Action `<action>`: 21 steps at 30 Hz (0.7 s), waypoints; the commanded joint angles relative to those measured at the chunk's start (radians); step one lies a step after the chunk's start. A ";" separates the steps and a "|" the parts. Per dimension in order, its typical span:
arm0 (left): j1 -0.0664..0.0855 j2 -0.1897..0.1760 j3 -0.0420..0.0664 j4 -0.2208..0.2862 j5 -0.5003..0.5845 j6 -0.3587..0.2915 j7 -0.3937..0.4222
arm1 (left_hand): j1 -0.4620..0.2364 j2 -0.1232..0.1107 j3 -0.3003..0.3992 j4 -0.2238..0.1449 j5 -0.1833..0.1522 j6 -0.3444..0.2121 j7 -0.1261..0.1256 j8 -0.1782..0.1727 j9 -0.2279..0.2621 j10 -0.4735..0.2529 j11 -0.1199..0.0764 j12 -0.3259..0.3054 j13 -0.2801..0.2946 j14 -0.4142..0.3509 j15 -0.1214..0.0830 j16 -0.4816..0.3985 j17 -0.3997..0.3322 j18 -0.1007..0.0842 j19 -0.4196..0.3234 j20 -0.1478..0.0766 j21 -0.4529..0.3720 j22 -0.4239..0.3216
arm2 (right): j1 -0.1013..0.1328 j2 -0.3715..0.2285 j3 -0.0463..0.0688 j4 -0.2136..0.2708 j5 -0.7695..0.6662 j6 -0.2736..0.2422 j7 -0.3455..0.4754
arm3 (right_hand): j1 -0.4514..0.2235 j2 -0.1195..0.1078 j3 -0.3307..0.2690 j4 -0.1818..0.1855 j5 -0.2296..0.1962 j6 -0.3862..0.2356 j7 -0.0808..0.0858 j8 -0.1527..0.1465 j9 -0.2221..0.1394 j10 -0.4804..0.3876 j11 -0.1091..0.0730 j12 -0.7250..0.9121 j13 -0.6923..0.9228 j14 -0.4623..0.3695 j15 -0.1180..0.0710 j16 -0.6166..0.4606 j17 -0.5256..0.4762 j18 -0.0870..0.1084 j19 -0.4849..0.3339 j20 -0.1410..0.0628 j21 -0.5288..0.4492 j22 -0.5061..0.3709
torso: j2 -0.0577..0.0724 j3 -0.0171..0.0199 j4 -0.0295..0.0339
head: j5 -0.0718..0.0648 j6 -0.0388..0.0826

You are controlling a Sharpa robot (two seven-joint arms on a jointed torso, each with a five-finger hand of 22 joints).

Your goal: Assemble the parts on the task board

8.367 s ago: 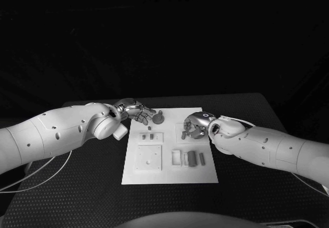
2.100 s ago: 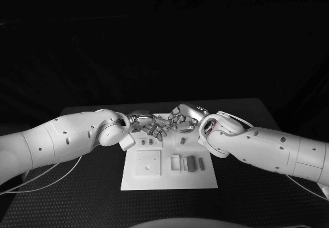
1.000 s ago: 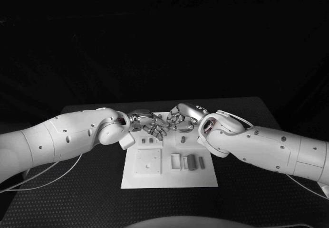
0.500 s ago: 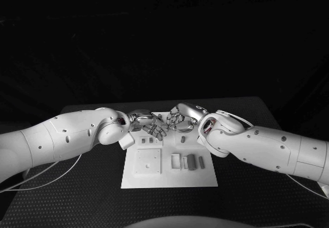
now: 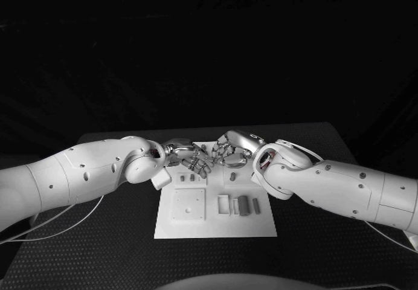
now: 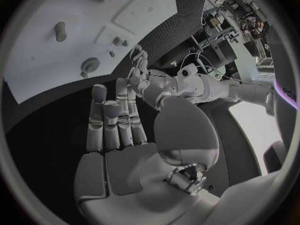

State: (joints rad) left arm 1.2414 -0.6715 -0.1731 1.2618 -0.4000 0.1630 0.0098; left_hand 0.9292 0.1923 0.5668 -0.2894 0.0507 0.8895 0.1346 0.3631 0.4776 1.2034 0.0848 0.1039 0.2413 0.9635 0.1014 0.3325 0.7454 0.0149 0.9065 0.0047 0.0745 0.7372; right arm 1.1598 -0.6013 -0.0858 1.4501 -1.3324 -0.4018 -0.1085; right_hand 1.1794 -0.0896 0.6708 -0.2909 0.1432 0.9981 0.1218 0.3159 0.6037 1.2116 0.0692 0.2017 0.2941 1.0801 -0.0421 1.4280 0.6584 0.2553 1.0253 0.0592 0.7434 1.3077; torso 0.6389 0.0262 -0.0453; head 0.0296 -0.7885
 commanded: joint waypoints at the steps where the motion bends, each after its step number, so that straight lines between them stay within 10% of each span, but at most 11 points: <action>1: 0.001 0.000 0.001 0.006 -0.031 -0.024 0.007 | 0.007 0.009 0.011 0.000 -0.002 0.013 0.000 0.009 0.009 0.016 -0.002 0.010 0.006 0.015 -0.003 0.000 0.006 -0.014 0.009 -0.003 0.007 0.003 | 0.000 -0.001 0.000 -0.006 0.061 -0.016 0.054 | -0.001 -0.010 0.004 0.001 0.005 -0.057 0.024 -0.035 -0.020 -0.042 0.022 -0.026 -0.011 -0.006 0.023 0.002 0.007 0.007 -0.004 0.003 -0.003 0.019 | 0.000 0.0000 -0.0002 | 0.000 -0.001; 15: 0.001 -0.007 0.001 0.006 -0.036 -0.045 0.016 | 0.015 -0.003 0.046 0.006 -0.002 0.021 -0.004 0.019 0.026 0.026 -0.005 0.016 0.022 0.026 -0.007 0.006 0.027 -0.015 0.014 -0.007 0.010 0.008 | 0.000 -0.026 0.000 -0.011 0.192 -0.003 0.133 | -0.017 -0.068 -0.020 0.006 0.003 -0.168 0.079 -0.095 -0.068 -0.185 0.092 -0.117 -0.072 -0.096 0.092 -0.026 0.002 0.000 -0.088 0.039 -0.043 0.018 | 0.000 -0.0002 0.0003 | 0.001 -0.002; 21: 0.000 -0.011 0.001 0.010 -0.039 -0.057 0.028 | 0.015 -0.003 0.049 0.006 -0.002 0.021 -0.004 0.020 0.028 0.027 -0.005 0.016 0.024 0.027 -0.008 0.007 0.029 -0.015 0.015 -0.007 0.010 0.009 | 0.000 -0.053 -0.001 -0.040 0.549 0.064 0.252 | -0.040 -0.055 -0.050 0.010 0.003 -0.177 0.083 -0.093 -0.076 -0.175 0.090 -0.110 -0.080 -0.106 0.090 -0.025 -0.001 0.004 -0.096 0.047 -0.045 0.019 | 0.000 -0.0004 -0.0004 | 0.002 0.000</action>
State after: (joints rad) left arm 1.2414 -0.6823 -0.1729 1.2675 -0.4318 0.1243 0.0139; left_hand 0.9394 0.1893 0.6119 -0.2833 0.0450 0.9009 0.1330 0.3790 0.5034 1.2256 0.0801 0.1152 0.2641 0.9809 0.0947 0.3325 0.7734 0.0148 0.9133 -0.0019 0.0783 0.7453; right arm 1.1600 -0.6472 -0.0864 1.4218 -1.0673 -0.4041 0.0293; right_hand 1.1497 -0.1442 0.6258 -0.2821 0.1433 0.8293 0.2038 0.2242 0.5288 1.0290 0.1640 0.0913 0.2151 0.9805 0.0472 1.4084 0.6584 0.2487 0.9323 0.1056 0.7040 1.3075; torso 0.6387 0.0258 -0.0451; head 0.0309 -0.7902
